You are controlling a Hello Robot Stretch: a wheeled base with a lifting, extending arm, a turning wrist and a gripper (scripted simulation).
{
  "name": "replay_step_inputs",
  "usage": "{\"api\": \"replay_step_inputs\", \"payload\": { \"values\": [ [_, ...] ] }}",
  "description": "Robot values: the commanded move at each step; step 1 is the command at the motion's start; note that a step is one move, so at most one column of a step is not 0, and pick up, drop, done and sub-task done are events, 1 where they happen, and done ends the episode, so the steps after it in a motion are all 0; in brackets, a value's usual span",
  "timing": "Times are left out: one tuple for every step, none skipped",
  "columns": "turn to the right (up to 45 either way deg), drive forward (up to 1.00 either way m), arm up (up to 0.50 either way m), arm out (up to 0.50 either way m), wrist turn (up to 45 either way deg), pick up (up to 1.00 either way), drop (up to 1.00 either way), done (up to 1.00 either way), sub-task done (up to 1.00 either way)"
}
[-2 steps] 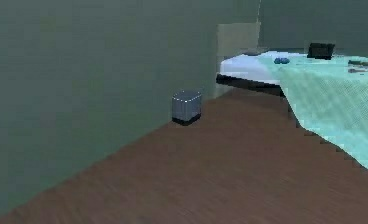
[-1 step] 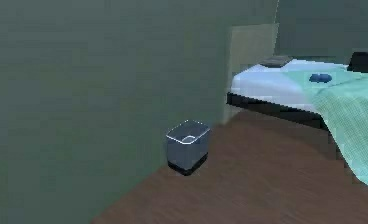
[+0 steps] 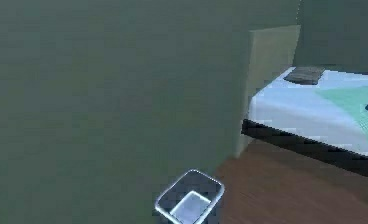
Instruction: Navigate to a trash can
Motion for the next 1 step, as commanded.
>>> {"api": "replay_step_inputs", "payload": {
  "values": [
    [0.0,0.00,0.00,0.00,0.0,0.00,0.00,1.00,0.00]
  ]
}}
